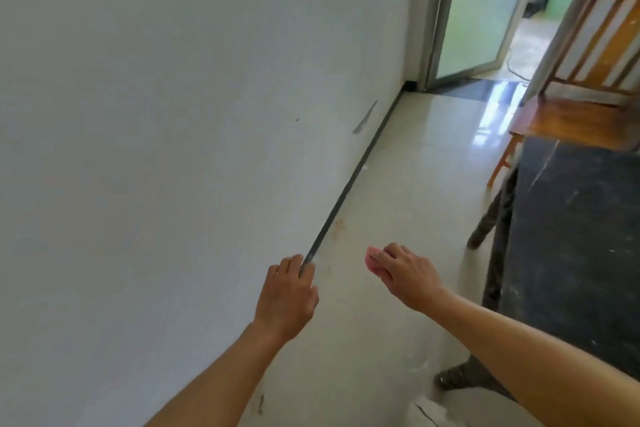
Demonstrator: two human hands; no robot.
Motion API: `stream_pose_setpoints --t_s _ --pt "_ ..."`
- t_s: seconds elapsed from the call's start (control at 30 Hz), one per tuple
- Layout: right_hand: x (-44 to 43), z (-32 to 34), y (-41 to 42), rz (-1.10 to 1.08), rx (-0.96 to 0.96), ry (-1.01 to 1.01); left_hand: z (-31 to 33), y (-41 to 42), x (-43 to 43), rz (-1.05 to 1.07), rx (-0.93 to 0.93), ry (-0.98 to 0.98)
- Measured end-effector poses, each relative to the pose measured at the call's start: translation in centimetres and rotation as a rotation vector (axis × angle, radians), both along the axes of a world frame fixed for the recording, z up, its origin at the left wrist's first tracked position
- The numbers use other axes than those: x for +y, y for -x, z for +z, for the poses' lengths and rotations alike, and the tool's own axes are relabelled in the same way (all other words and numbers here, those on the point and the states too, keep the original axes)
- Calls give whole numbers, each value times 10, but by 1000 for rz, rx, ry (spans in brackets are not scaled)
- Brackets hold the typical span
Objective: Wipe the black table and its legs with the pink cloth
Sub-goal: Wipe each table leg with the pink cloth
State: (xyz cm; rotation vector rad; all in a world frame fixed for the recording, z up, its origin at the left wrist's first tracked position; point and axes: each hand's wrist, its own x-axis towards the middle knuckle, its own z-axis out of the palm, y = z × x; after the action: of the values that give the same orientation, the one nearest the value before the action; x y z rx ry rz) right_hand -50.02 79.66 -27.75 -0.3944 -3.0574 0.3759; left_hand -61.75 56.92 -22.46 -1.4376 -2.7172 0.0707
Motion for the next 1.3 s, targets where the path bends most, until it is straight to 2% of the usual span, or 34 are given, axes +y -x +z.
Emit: stream_pose_setpoints --t_s 0.33,0.67,0.87,1.13,1.3 --pt "18 -89 -17 -484 -85 124 -59 58 131 -514 -112 -8" --pt "-107 -150 -98 -1050 -157 291 -129 9 163 -993 -279 26" --pt "-176 -208 -127 -1324 -201 379 -190 -24 143 -1110 -334 47" --pt "-185 -318 -159 -1527 -96 386 -288 -81 168 -1166 -323 77" --pt "-155 -396 -182 -1628 254 304 -347 -130 214 -1199 -261 -69"
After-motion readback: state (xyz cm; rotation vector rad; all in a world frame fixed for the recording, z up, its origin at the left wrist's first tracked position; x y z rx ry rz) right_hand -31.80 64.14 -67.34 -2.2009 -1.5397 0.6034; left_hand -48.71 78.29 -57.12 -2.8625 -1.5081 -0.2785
